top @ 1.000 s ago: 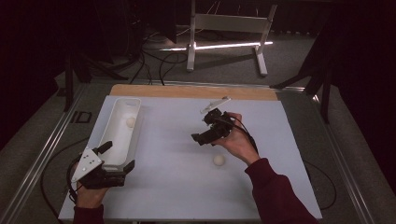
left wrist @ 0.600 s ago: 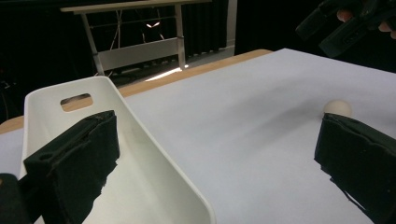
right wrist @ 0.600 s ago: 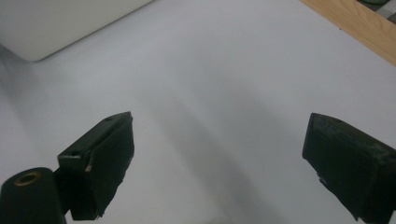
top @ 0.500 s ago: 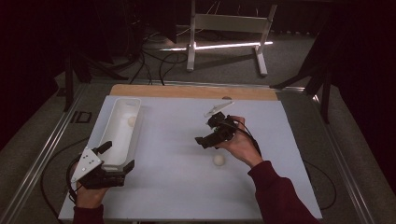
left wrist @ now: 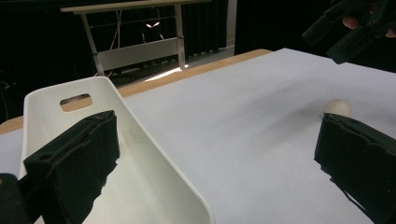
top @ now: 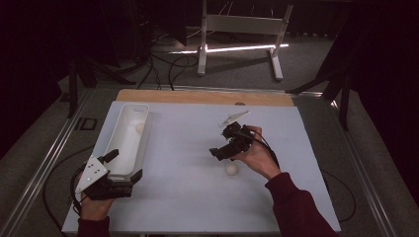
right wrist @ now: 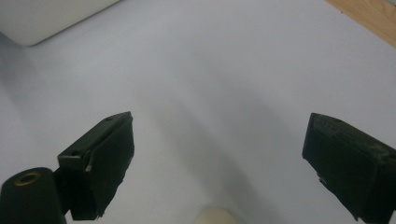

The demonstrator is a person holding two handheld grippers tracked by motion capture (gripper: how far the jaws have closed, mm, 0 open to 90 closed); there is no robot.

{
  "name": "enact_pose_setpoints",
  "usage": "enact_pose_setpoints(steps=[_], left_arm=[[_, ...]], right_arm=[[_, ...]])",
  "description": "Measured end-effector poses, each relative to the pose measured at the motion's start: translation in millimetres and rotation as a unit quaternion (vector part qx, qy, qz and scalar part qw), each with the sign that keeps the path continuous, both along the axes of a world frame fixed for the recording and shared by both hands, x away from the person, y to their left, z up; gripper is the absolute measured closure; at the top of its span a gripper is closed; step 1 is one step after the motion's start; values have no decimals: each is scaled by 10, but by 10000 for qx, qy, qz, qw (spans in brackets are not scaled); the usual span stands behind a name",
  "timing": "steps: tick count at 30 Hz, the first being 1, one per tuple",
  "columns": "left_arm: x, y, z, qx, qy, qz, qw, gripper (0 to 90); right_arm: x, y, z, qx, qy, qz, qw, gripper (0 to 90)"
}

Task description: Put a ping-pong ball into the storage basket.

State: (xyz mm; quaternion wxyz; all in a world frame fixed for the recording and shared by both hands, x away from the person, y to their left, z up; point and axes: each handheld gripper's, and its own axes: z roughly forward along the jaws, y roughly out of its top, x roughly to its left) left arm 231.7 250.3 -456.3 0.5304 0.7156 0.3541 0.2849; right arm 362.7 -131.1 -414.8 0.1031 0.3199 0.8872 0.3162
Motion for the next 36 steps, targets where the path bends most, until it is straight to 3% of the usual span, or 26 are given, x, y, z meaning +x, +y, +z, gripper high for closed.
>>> enact_pose_setpoints(steps=[36], left_arm=[[2, -3, -1, -6, 3, -18, 10000, 7]], right_arm=[[-69, -117, -167, -181, 213, 58, 9996, 86]])
